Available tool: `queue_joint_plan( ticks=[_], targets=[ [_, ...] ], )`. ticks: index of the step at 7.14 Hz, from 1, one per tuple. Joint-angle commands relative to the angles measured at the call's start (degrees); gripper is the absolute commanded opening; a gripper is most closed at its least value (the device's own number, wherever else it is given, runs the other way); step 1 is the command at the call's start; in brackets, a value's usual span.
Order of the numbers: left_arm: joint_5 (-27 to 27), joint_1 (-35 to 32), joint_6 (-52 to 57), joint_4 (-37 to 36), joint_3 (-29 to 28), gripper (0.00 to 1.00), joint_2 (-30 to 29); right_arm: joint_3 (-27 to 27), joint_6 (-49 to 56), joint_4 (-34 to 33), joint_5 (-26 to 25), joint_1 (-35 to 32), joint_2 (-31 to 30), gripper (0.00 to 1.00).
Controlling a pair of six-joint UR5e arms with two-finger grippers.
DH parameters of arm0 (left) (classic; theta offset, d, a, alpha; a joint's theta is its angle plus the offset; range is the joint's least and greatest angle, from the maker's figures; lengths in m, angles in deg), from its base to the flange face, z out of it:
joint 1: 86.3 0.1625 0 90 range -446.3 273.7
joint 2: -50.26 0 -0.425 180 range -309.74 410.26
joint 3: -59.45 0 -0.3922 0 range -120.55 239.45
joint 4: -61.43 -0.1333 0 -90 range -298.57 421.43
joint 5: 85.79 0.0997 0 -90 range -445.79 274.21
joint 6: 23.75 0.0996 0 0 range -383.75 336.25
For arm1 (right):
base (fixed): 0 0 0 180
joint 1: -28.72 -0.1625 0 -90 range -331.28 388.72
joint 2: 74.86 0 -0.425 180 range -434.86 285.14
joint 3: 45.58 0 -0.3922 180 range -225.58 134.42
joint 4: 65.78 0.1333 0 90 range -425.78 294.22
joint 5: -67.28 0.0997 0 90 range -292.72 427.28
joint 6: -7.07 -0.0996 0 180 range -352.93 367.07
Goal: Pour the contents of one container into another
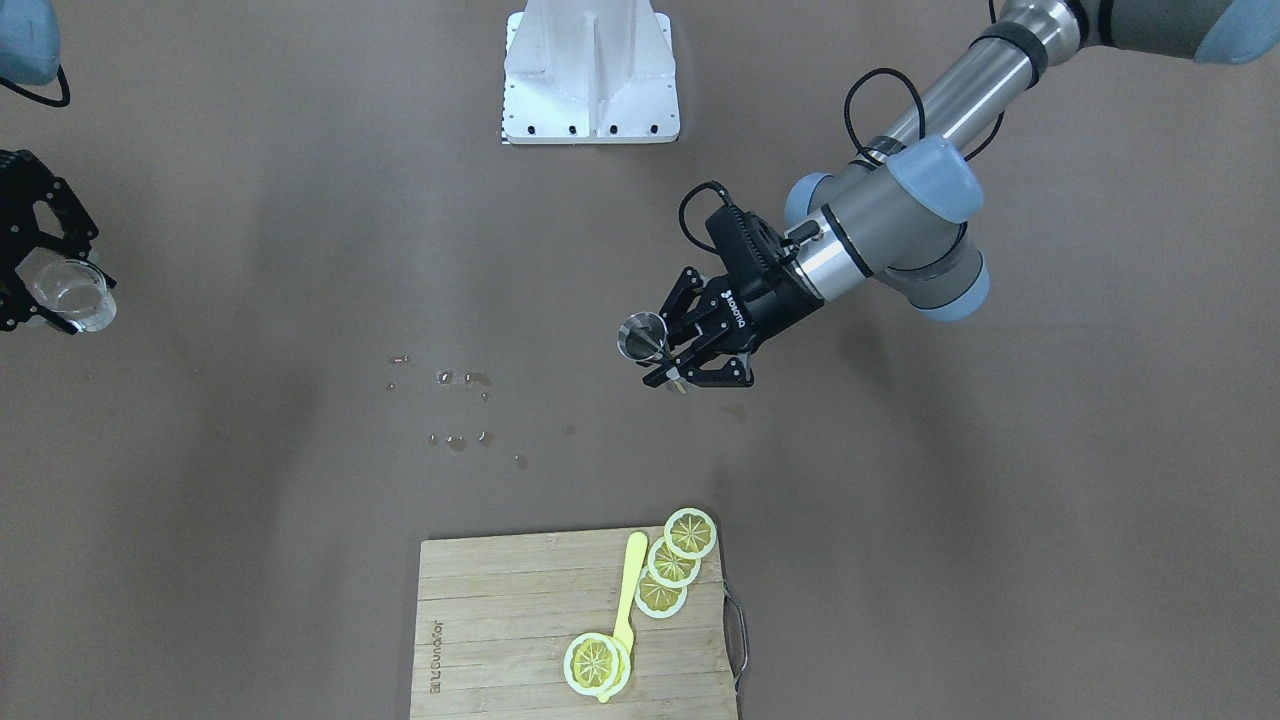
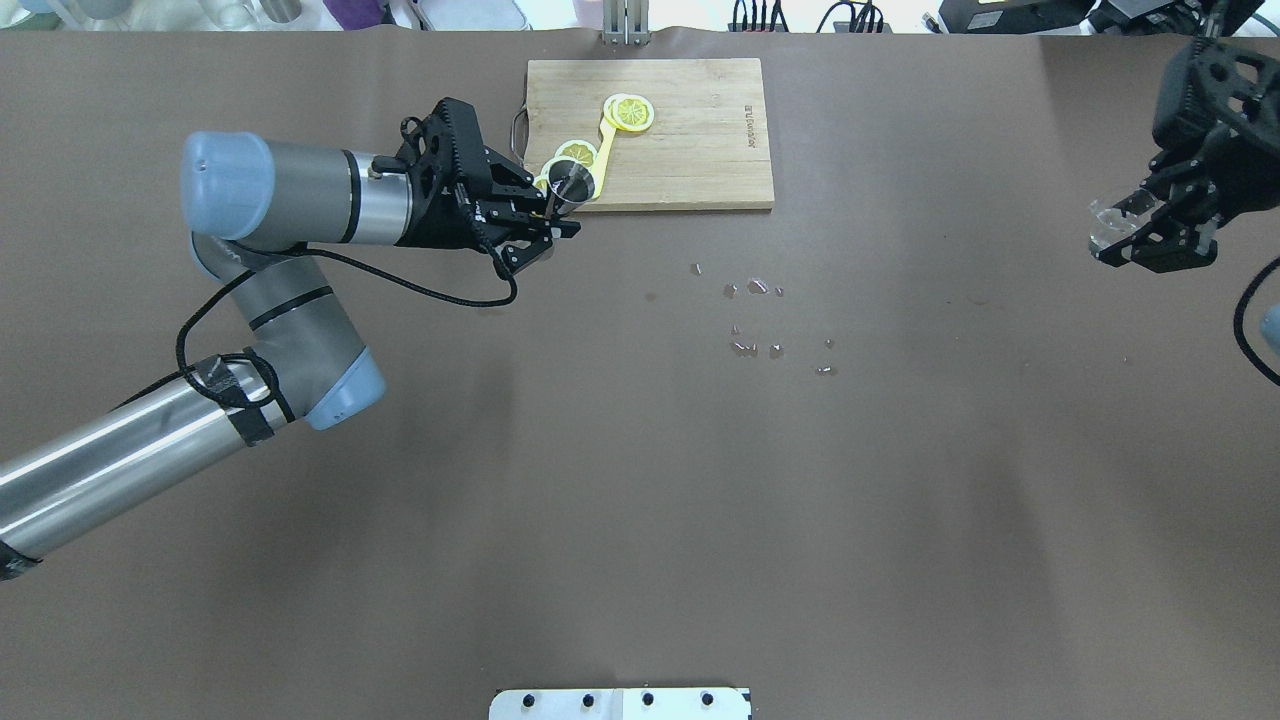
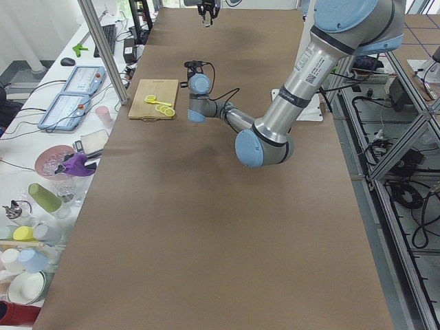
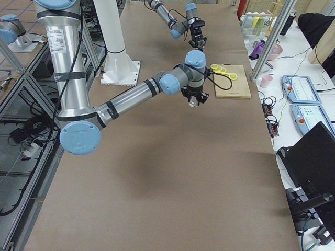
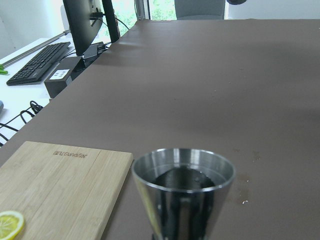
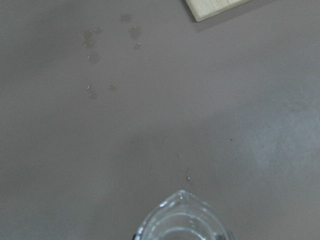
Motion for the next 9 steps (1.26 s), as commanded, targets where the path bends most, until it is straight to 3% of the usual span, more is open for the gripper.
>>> queue_joint_plan(
  ticks=[1,3,4,5,9],
  targets=[
    [8.4,-0.2,-6.4,5.1,1.7,0.00,4.3,1.9,-14.0,20.7,-0.4,-0.1,-10.5,0.00],
    [20.6,0.0,-12.0,8.0,3.8,0.00,8.6,14.6,-21.4,42.6,-1.4,0.0,-10.7,0.00],
    [24.0,0.0,-12.8,8.0,5.6,0.00,10.8,23.5,-24.3,56.7,-2.5,0.0,-10.8,0.00],
    [28.7,0.0,-14.6,7.9,6.6,0.00,12.4,29.5,-27.2,65.8,-3.4,0.1,-10.5,0.00],
    [46.0,3.3,-19.6,7.4,7.3,0.00,17.0,36.1,-30.5,74.3,-14.0,6.7,-7.7,0.00]
  ],
)
